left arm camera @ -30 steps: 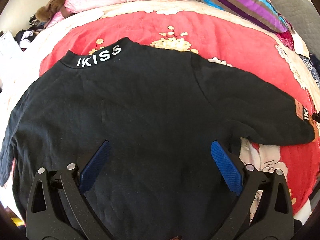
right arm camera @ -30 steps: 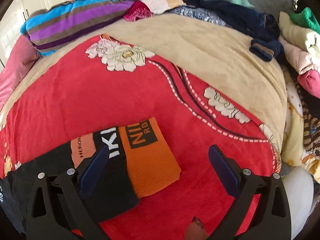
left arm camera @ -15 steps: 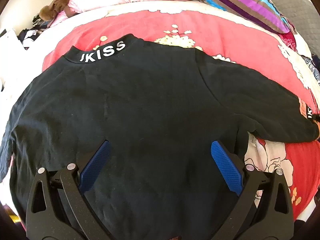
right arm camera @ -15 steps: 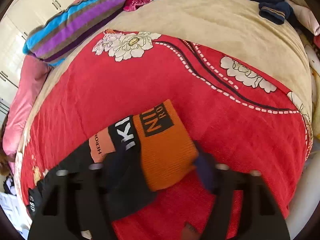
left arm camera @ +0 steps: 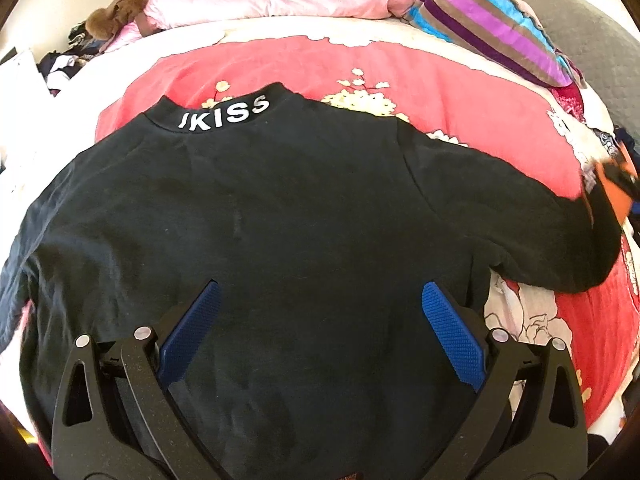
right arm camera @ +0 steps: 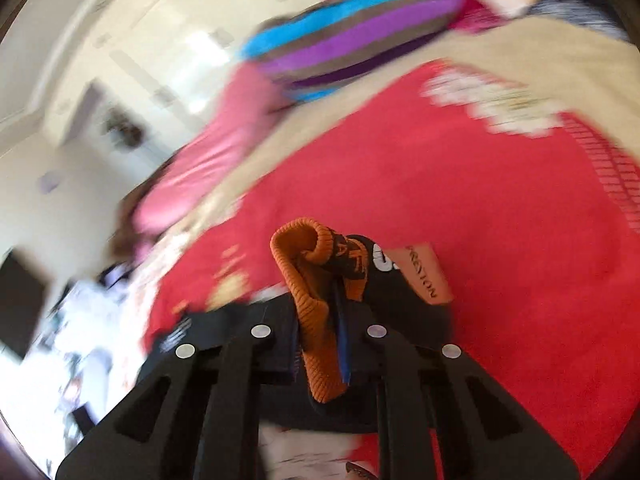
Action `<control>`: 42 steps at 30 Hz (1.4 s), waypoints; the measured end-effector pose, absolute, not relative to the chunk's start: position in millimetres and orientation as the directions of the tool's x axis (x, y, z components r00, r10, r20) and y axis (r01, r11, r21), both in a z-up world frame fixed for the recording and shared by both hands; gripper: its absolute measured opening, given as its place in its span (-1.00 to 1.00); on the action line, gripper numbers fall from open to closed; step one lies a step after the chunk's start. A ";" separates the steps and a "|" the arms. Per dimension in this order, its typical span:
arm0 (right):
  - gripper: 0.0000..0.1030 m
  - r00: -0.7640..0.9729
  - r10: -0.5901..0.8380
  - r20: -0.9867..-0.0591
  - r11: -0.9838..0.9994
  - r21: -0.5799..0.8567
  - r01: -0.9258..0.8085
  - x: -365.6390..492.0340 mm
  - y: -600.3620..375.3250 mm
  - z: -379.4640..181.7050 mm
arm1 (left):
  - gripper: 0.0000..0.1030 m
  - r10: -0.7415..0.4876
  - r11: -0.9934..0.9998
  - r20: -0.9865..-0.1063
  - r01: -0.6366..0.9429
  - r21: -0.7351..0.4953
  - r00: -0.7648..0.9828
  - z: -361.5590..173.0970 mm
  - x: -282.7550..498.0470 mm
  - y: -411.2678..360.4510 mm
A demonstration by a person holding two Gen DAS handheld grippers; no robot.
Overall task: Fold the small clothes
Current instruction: 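Grasp the cuff with the left tool while the right tool releases it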
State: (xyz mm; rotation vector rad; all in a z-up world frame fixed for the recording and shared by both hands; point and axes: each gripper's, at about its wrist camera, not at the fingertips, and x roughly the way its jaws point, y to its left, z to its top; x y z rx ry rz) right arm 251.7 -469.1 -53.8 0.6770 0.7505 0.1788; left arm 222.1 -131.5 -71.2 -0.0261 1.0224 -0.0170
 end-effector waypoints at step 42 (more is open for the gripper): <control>0.27 0.643 0.331 -0.690 0.870 0.487 0.075 270.8 -394.7 -71.6 | -0.72 -0.392 0.899 -0.800 0.003 -0.439 0.453 -83.4 249.4 -137.0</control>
